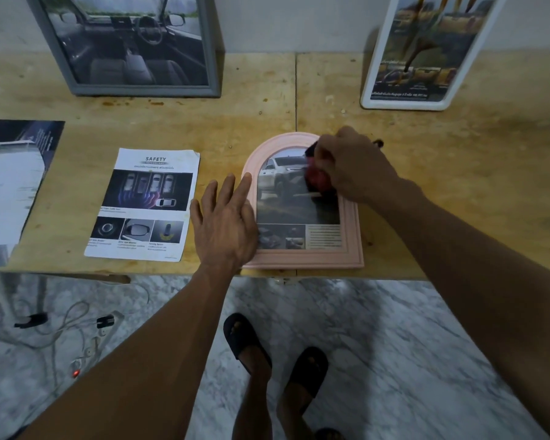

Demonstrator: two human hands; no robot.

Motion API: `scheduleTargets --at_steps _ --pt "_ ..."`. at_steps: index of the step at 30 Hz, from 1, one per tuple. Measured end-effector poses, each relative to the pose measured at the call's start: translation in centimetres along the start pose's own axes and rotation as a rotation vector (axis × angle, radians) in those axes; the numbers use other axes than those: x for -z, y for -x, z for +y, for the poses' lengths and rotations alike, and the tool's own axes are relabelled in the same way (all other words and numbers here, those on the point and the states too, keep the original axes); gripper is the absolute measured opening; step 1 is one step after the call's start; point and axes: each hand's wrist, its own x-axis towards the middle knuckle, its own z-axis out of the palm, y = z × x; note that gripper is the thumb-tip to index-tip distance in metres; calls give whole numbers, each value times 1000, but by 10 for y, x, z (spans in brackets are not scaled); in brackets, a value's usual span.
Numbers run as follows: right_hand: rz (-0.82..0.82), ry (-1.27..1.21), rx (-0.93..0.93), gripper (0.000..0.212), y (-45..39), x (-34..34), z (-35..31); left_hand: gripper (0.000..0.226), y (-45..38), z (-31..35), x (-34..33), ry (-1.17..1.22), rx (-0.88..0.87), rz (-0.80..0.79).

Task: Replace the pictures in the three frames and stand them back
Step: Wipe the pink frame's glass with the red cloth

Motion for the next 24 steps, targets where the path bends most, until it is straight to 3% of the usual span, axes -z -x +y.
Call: scheduleTargets --at_steps 3,7,9,11,13,16,19,21,24 --pt "24 177 60 29 -2 -12 4 50 0 -1 0 3 5 4" --pt "68 359 249 20 24 -16 4 49 0 1 1 6 8 -2" --pt "86 350 188 23 36 -22 7 48 0 2 1 5 9 -5" --pt "-37 356 133 34 46 -30 2 48 0 3 2 8 15 -4" --pt "-17 338 156 26 60 -34 -5 48 0 3 2 3 18 -3" --pt "3 236 124 19 83 -34 -20 48 -1 3 3 6 28 -14" --pt "-85 59 18 21 93 -30 -25 49 0 4 3 9 36 -24" --pt "-232 -86 -55 20 85 -22 -25 49 0 5 3 10 38 -24" --pt "-269 -228 -2 18 70 -20 -40 48 0 5 3 14 28 -21"
